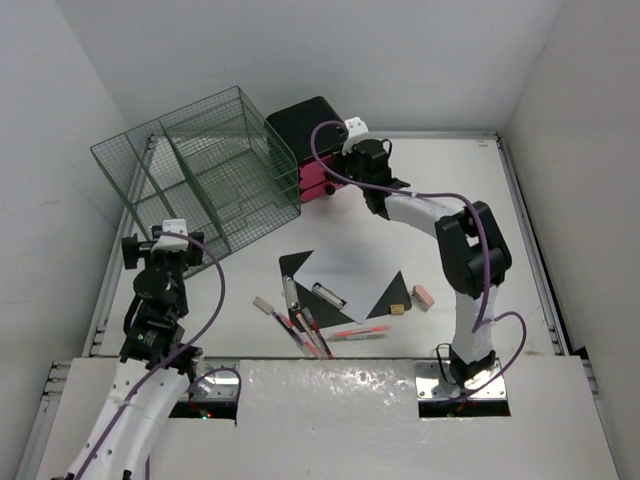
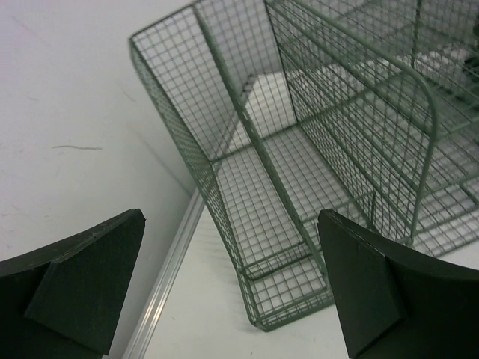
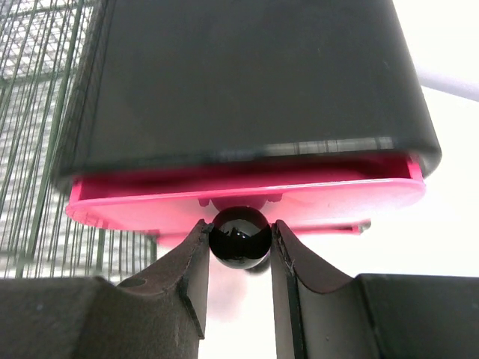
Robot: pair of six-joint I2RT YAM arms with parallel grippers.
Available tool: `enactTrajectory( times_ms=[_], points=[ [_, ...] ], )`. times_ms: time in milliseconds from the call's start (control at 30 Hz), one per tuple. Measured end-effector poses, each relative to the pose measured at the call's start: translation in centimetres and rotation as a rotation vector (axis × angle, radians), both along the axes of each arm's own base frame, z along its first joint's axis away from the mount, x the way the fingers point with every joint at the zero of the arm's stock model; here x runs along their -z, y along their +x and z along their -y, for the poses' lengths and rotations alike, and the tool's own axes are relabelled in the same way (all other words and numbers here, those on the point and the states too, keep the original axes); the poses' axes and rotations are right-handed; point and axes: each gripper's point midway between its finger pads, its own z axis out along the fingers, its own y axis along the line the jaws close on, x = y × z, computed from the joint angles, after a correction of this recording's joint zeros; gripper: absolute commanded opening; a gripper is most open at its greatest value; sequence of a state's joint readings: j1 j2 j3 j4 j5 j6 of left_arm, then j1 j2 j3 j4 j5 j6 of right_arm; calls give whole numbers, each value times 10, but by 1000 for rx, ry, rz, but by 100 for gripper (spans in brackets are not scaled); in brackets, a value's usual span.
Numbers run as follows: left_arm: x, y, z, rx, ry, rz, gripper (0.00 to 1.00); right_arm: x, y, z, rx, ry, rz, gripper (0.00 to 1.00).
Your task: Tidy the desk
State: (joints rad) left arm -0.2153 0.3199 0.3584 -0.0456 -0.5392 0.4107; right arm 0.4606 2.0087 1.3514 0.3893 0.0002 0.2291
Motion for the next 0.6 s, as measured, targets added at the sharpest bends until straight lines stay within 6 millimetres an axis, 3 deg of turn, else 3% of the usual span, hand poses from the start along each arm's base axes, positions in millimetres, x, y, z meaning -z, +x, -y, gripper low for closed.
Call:
enactTrajectory(
  times_ms=[133,333,467,600],
  points=[
    [-6,13,7,29,23,-73,99,0,-23,11,-12,-18,-9,0],
    [-53,31,9,19,20,-45,100,1,-54,25,-27,-37,-28,4],
    [-84,35,8,8,21,7,100,6,-74,34,-31,-45,-48,18],
    [-100,34,5,-7,18,60,100,14,-85,38,-37,-55,-74,47]
  ],
)
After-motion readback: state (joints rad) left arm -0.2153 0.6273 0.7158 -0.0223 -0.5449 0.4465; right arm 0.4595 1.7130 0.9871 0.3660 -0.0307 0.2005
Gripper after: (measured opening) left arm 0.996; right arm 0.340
